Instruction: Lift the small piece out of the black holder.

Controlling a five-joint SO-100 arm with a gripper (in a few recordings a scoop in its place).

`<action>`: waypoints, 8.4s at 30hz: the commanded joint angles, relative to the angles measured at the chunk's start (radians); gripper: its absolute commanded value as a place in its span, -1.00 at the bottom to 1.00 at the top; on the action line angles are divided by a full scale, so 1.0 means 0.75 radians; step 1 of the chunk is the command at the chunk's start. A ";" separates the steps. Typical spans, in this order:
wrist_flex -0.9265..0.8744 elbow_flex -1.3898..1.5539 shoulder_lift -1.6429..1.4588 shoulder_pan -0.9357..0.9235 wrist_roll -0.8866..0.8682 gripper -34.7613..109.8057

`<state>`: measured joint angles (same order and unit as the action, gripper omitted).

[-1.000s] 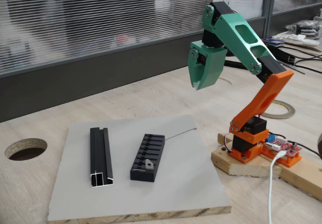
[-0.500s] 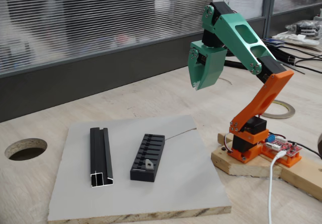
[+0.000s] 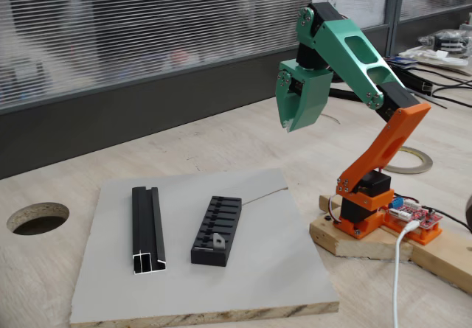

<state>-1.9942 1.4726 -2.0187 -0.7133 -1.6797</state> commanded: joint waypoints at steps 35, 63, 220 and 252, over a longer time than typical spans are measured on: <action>-0.006 -0.010 0.063 0.914 -1.395 -0.46; -0.004 0.092 0.178 1.239 -2.006 -0.46; 1.260 0.534 0.266 1.734 -2.771 -0.01; 0.620 0.444 0.123 1.747 -2.765 -0.02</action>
<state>-1.5094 1.8070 -1.9558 0.5860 -3.7475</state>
